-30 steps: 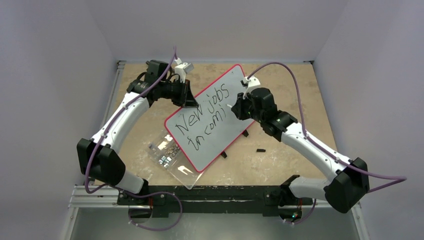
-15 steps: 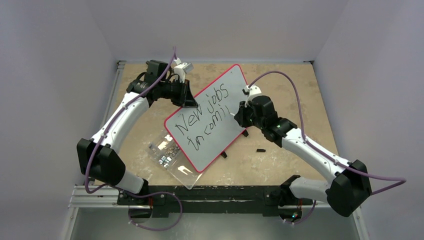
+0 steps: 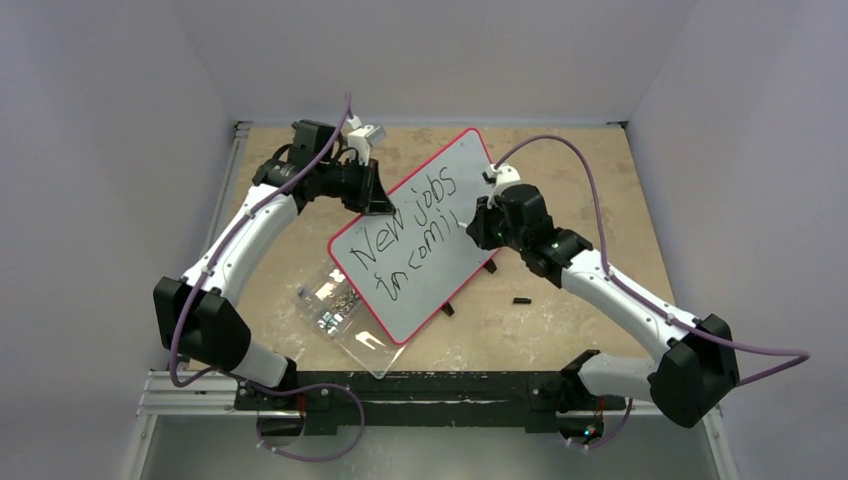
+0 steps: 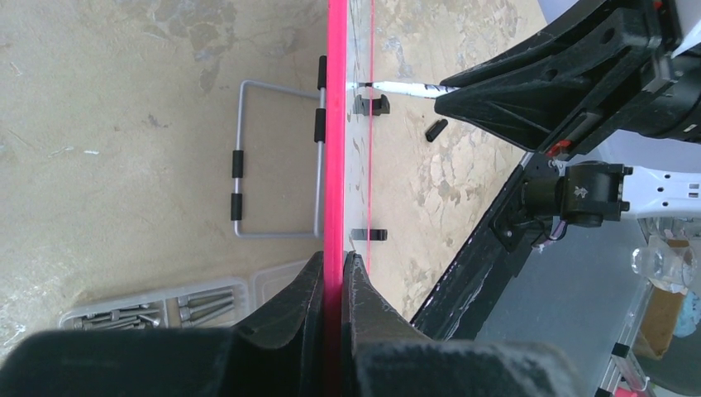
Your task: Write a sentence on the whiteboard
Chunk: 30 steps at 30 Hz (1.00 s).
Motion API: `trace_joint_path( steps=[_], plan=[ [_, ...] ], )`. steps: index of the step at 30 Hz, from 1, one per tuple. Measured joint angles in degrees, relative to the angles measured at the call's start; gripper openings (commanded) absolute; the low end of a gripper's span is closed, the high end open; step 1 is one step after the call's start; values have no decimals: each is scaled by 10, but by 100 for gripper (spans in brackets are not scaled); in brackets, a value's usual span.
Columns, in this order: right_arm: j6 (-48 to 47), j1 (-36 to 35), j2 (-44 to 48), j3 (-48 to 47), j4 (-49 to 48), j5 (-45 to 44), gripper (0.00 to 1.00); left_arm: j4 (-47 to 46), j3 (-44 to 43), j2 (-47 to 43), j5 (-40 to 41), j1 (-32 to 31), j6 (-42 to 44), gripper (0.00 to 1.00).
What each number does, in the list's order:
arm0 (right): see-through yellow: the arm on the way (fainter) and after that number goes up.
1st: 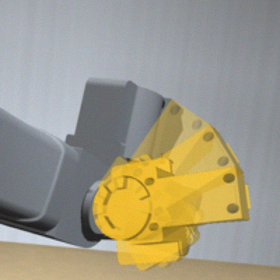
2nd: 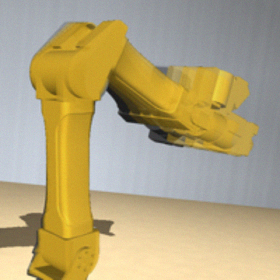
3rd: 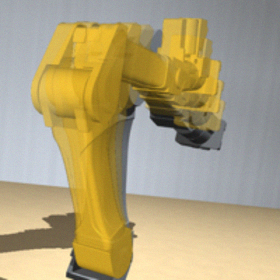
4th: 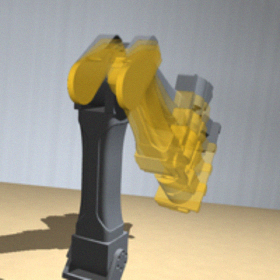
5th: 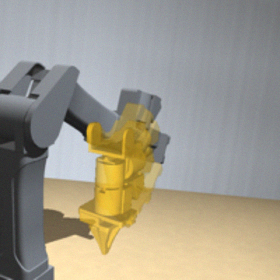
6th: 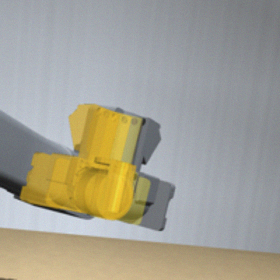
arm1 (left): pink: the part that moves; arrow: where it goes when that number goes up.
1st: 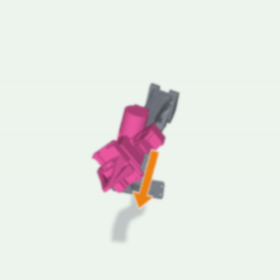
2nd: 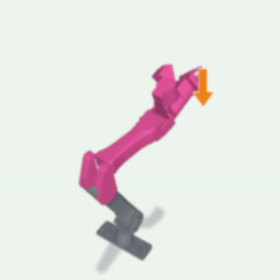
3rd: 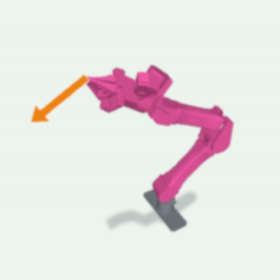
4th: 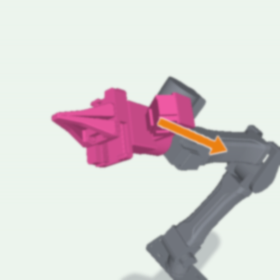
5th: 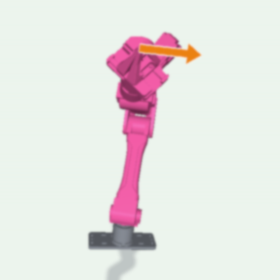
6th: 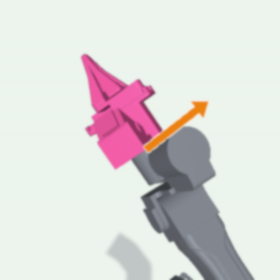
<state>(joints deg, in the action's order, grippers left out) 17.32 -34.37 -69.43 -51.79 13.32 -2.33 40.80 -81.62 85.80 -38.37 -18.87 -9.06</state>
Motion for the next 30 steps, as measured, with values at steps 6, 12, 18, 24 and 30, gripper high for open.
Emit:
trace_joint_path(
  steps=[6,12,18,24,30],
  plan=[
    [-3,0,-19,-38,0,1,0,0,0,0,1,1,-2,0],
    [-5,7,-33,-58,-1,2,0,-1,0,0,5,1,-4,0],
    [-5,25,-37,-63,-5,3,0,-2,0,0,5,1,-4,0],
    [-5,41,-41,-63,-7,4,0,-2,0,0,5,1,-4,0],
    [-3,42,-39,-53,-14,5,0,-2,0,0,5,0,-4,0]
  ],
)
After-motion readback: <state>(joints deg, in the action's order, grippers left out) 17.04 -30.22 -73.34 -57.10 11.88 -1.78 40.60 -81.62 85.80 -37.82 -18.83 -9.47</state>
